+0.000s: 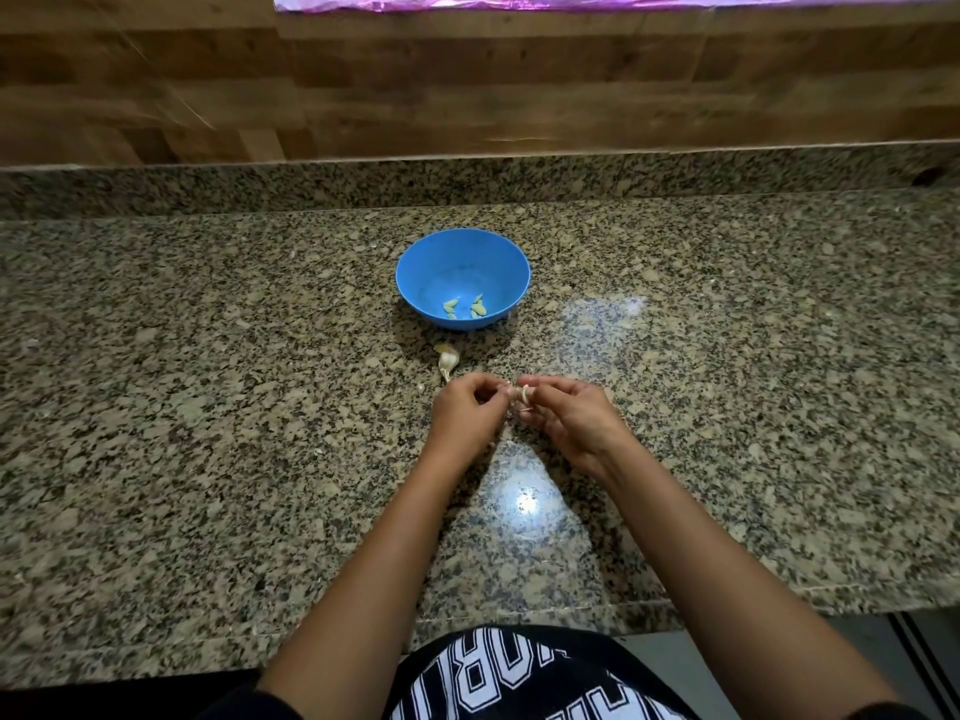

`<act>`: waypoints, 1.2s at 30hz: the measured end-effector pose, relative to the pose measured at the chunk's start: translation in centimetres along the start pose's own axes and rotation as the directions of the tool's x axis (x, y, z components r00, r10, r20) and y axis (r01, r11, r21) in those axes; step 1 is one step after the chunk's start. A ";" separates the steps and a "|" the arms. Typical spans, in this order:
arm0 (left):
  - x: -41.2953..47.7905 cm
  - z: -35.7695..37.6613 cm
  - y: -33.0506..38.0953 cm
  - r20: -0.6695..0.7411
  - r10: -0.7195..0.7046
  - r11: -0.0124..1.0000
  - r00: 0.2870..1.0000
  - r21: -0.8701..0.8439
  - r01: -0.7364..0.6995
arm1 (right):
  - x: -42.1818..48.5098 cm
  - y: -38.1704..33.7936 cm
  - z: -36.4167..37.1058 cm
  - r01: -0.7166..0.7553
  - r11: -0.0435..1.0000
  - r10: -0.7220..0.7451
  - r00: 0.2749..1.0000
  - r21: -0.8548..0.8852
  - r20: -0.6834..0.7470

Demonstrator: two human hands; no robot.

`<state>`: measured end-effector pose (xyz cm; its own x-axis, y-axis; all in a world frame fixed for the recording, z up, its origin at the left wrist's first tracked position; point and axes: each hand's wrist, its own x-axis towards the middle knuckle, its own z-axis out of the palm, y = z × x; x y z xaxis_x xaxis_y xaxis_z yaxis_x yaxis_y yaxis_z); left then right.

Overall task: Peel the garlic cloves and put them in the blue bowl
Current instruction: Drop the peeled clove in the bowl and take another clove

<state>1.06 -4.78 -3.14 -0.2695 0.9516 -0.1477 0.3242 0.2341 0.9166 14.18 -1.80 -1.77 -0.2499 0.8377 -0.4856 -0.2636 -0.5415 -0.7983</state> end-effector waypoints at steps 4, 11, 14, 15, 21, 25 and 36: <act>0.2 -0.1 -0.2 -0.034 0.026 0.993 0.999 0.114 -0.022 | -0.1 0.0 -0.3 -0.011 1.000 0.011 1.000 -0.006 -0.003; -0.1 0.1 -0.2 -0.002 0.113 0.921 0.994 0.375 -0.104 | 0.1 -0.2 -1.1 -0.048 0.999 0.048 0.999 0.022 -0.011; -0.3 0.3 0.0 0.022 0.170 0.881 0.985 0.445 -0.162 | -0.1 -0.2 -1.0 -0.033 0.999 0.032 0.999 0.043 0.019; -0.3 0.3 0.0 0.025 0.179 0.867 0.984 0.468 -0.169 | -0.2 -0.2 -1.0 -0.028 0.998 0.027 0.999 0.047 0.027; -0.1 0.1 0.1 -0.007 0.146 0.901 0.989 0.413 -0.130 | -0.4 -0.2 -0.9 -0.033 0.996 0.032 0.999 0.080 0.014; -0.3 0.0 0.5 0.062 0.135 0.936 0.989 0.318 -0.147 | -0.4 -0.1 -0.8 -0.003 0.999 0.003 1.000 0.049 -0.001; -0.1 0.0 0.9 0.144 -0.182 0.868 0.973 -0.441 0.227 | -0.4 0.3 -0.9 0.096 0.991 -0.088 0.992 -0.097 0.087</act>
<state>1.35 -4.72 -2.32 -0.1910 0.9117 -0.3638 -0.1802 0.3318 0.9260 15.04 -2.20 -2.11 -0.3058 0.8727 -0.3805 -0.1951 -0.4486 -0.8722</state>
